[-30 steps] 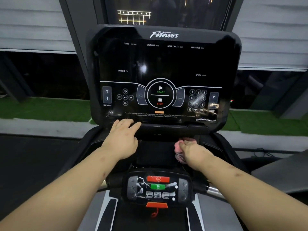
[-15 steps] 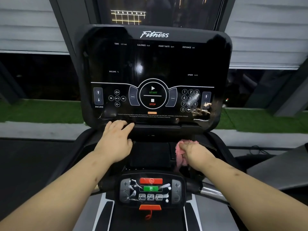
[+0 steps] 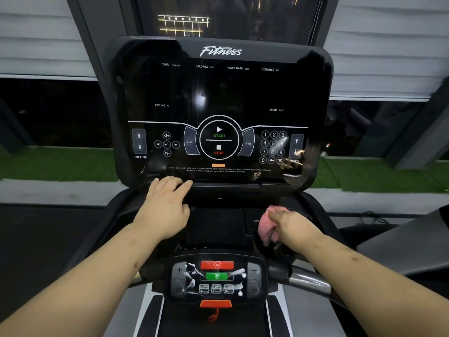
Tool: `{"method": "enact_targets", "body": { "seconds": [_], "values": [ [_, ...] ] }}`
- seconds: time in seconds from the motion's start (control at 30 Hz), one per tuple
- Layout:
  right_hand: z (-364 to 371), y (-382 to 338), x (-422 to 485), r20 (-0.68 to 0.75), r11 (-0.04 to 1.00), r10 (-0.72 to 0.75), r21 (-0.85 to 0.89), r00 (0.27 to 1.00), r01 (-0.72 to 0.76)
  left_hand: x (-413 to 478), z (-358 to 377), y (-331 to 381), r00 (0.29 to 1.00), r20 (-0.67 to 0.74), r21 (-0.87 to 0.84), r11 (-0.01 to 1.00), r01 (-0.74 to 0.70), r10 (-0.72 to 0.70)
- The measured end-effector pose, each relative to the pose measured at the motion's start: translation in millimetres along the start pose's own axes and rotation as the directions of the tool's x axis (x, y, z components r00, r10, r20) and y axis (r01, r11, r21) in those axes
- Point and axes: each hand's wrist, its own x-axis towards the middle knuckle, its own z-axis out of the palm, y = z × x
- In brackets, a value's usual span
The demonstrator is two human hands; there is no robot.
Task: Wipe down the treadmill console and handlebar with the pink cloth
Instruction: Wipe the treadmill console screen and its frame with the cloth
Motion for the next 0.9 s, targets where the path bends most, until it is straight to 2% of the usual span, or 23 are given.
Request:
{"method": "enact_targets", "body": {
  "seconds": [0.17, 0.3, 0.4, 0.43, 0.5, 0.57, 0.67, 0.73, 0.9],
  "values": [
    [-12.8, -26.8, 5.7, 0.037, 0.993, 0.109, 0.051, 0.993, -0.111, 2.7, -1.3, 6.3, 0.999, 0.023, -0.004, 1.000, 0.026, -0.026],
    [-28.2, -46.3, 15.2, 0.217, 0.999, 0.029, 0.018, 0.976, -0.034, 4.2, -0.8, 16.9, 0.997, 0.041, 0.044, 0.997, 0.061, -0.063],
    [-25.4, -38.4, 13.0, 0.140, 0.978, 0.083, 0.180, 0.987, -0.108, 5.1, -1.6, 22.2, 0.995, 0.059, 0.064, 0.995, 0.076, -0.080],
    [-30.7, -36.5, 8.5, 0.166, 0.964, 0.097, 0.230, 0.981, -0.134, 5.4, -2.7, 23.5, 0.994, 0.070, 0.069, 0.994, 0.081, -0.086],
    [-35.9, -21.1, 0.4, 0.231, 0.950, 0.131, 0.248, 0.964, -0.189, 6.1, -5.4, 28.2, 0.992, 0.089, 0.071, 0.994, 0.086, -0.092],
    [-38.1, -5.3, -3.7, 0.156, 0.943, 0.167, 0.265, 0.974, -0.204, 7.8, -9.7, 34.9, 0.991, 0.106, 0.060, 0.995, 0.080, -0.086],
    [-39.3, 25.5, -14.6, 0.046, 0.975, 0.198, 0.099, 0.979, -0.201, 15.3, -14.2, 57.1, 0.992, 0.123, 0.030, 0.999, 0.033, -0.036],
    [-47.1, 40.3, -25.2, 0.017, 0.970, 0.222, 0.093, 0.975, -0.223, 23.2, -13.2, 77.4, 0.993, 0.117, 0.022, 0.999, -0.028, 0.025],
    [-25.2, 65.9, -55.1, 0.183, 0.960, 0.238, 0.106, 0.954, -0.260, 37.3, 0.0, 142.6, 0.976, 0.144, -0.022, 0.986, -0.163, 0.165]
  ]
}}
